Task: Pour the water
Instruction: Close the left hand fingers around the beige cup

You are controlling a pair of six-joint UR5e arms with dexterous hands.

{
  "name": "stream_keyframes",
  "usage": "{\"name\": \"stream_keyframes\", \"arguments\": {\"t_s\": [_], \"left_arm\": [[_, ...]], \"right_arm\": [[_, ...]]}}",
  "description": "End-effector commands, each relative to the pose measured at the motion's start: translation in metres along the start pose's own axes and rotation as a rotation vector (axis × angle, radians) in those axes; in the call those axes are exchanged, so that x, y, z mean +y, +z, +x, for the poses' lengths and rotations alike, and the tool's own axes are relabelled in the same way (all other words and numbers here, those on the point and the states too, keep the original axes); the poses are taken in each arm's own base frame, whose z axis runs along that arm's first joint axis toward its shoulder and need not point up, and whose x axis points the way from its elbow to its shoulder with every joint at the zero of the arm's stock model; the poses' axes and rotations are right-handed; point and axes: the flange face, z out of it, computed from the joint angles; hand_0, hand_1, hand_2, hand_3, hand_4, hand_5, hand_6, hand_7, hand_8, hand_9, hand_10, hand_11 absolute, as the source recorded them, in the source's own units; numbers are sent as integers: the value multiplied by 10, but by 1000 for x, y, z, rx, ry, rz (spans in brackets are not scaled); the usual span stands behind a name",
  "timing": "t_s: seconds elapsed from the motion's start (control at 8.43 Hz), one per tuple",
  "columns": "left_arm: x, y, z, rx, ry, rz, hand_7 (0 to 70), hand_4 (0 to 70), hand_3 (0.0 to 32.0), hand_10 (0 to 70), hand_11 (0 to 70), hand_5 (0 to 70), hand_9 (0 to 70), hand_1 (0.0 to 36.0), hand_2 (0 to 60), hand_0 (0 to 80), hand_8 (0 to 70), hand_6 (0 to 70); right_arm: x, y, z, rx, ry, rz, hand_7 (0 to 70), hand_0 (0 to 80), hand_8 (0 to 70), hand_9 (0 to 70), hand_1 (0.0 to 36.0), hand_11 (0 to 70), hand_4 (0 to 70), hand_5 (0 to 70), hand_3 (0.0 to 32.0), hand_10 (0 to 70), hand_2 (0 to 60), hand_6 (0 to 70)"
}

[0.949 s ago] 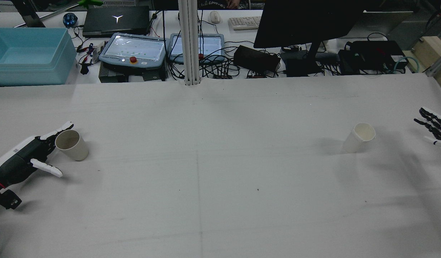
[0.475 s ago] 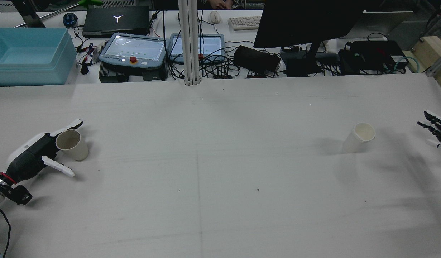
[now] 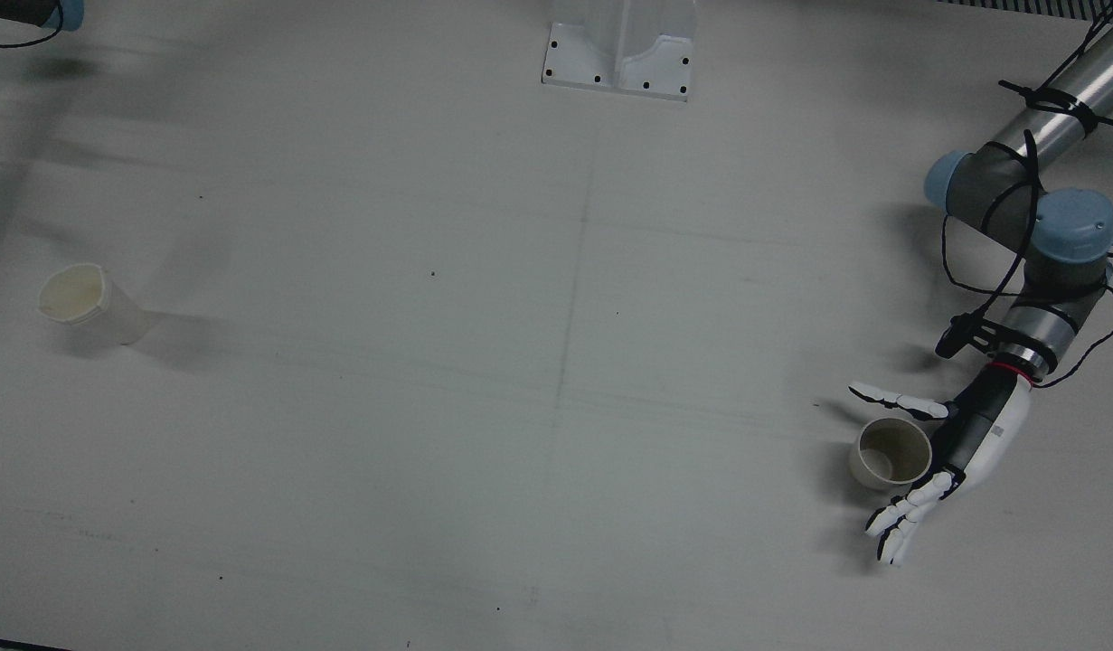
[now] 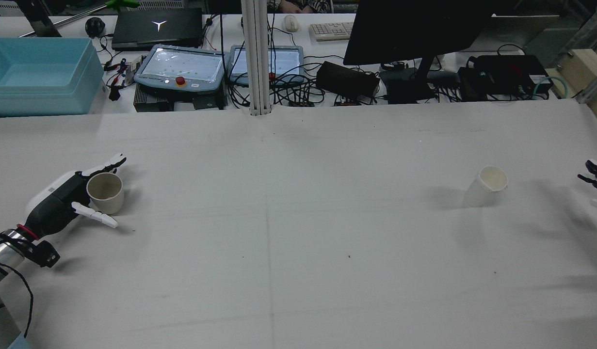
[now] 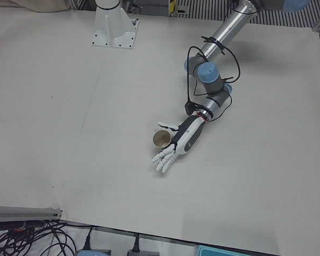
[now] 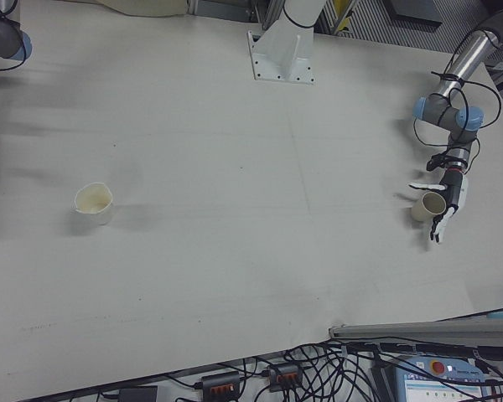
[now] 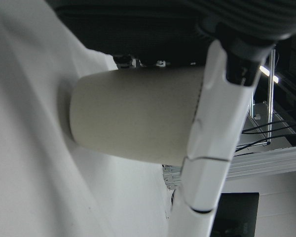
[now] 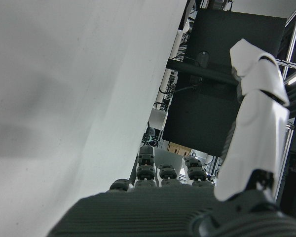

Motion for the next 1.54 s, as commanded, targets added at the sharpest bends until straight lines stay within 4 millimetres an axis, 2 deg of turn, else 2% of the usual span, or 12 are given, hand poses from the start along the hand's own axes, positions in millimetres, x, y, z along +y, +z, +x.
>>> {"name": "stream_keyframes", "arguments": {"t_s": [0.0, 0.12, 0.36, 0.47, 0.59, 0.71, 0.95, 1.07, 1.19, 1.42], "left_arm": [[7, 2, -14, 23, -28, 45, 52, 284, 0, 40, 100, 700, 0, 360, 0, 800, 10, 102], [7, -2, -23, 16, -45, 66, 81, 356, 0, 49, 115, 700, 2, 360, 0, 800, 13, 116], [6, -3, -22, 15, -47, 73, 122, 501, 0, 65, 138, 700, 10, 360, 6, 800, 30, 144], [5, -4, -22, 13, -66, 82, 125, 530, 0, 68, 142, 700, 11, 360, 258, 800, 30, 147], [1, -9, -23, 1, -101, 118, 129, 572, 0, 70, 144, 700, 11, 360, 600, 800, 31, 148], [-3, -14, -22, -7, -141, 148, 130, 602, 0, 71, 146, 700, 12, 360, 600, 800, 28, 149], [1, -18, -13, -2, -202, 175, 136, 670, 0, 77, 152, 700, 13, 360, 600, 800, 27, 151], [26, -15, -1, 2, -230, 179, 142, 700, 0, 77, 151, 700, 14, 360, 600, 800, 26, 152], [44, -20, 9, 4, -235, 171, 144, 700, 0, 71, 143, 700, 14, 360, 600, 800, 24, 152], [49, -27, 16, 11, -247, 165, 154, 700, 0, 66, 135, 700, 16, 360, 600, 800, 26, 163]], "right_arm": [[-11, -8, 0, 2, -1, 9, 2, 518, 116, 145, 238, 0, 0, 79, 0, 0, 212, 87], [-11, -8, 0, 2, -1, 9, 1, 517, 116, 145, 238, 0, 0, 78, 0, 0, 209, 85], [-9, -6, -3, -8, 16, 6, 1, 517, 116, 144, 238, 0, 0, 78, 0, 0, 212, 87], [-5, -3, -6, -18, 21, -2, 13, 523, 121, 149, 241, 0, 0, 81, 0, 0, 210, 97], [8, 8, -8, -31, 33, -31, 16, 524, 121, 149, 242, 0, 0, 82, 0, 0, 215, 99], [33, 26, -10, -47, 44, -80, 35, 529, 125, 151, 246, 0, 0, 84, 0, 0, 215, 110], [57, 40, -13, -58, 54, -121, 115, 557, 119, 139, 273, 0, 10, 94, 0, 0, 257, 155], [59, 42, -13, -58, 52, -126, 137, 565, 123, 145, 278, 0, 34, 96, 0, 0, 269, 168], [60, 42, -13, -57, 46, -126, 161, 575, 123, 147, 286, 0, 53, 99, 0, 0, 274, 180], [62, 47, -8, -50, -15, -131, 175, 581, 123, 148, 291, 0, 69, 101, 0, 0, 283, 190]]}}
